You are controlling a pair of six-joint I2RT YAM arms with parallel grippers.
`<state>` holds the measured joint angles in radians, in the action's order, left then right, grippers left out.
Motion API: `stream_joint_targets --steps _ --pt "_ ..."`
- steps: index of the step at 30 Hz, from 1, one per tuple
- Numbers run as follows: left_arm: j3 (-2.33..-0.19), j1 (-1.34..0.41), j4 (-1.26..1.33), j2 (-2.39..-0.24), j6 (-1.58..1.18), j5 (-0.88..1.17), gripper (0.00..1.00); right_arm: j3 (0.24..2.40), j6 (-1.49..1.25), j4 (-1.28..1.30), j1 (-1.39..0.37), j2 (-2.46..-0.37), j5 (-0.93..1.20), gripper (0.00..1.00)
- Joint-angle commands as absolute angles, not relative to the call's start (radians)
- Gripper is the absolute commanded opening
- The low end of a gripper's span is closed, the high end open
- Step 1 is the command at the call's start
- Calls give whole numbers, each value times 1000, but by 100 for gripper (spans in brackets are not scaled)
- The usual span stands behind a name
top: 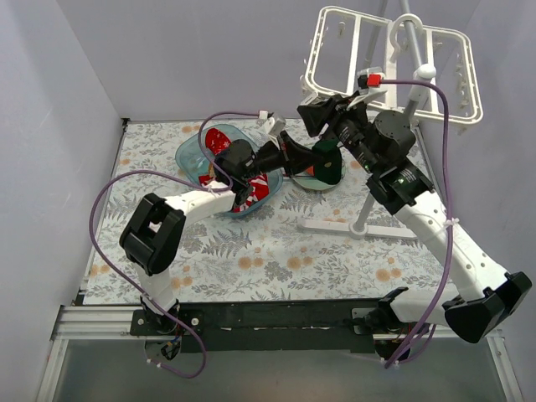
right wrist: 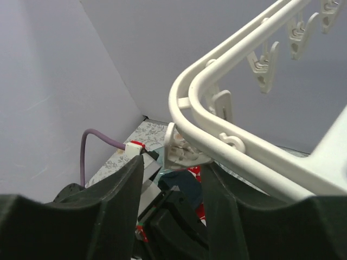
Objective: Remove the socks clipped to the hanger
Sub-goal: Remove the sock from the hanger.
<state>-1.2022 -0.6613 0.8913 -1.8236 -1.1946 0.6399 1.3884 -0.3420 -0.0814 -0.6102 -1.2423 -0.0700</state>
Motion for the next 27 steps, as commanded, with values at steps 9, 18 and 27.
stream_joint_targets --steps 9,18,27 --pt "-1235 -589 856 -1747 -1318 940 0 1413 -218 -66 -615 -1174 92 71" --pt "-1288 -552 925 -1776 -1462 1107 0 1381 -169 -92 -615 -1112 210 76" --pt "-1301 -520 1048 -1801 -1612 1155 0 1356 -181 -81 -615 -1069 198 77"
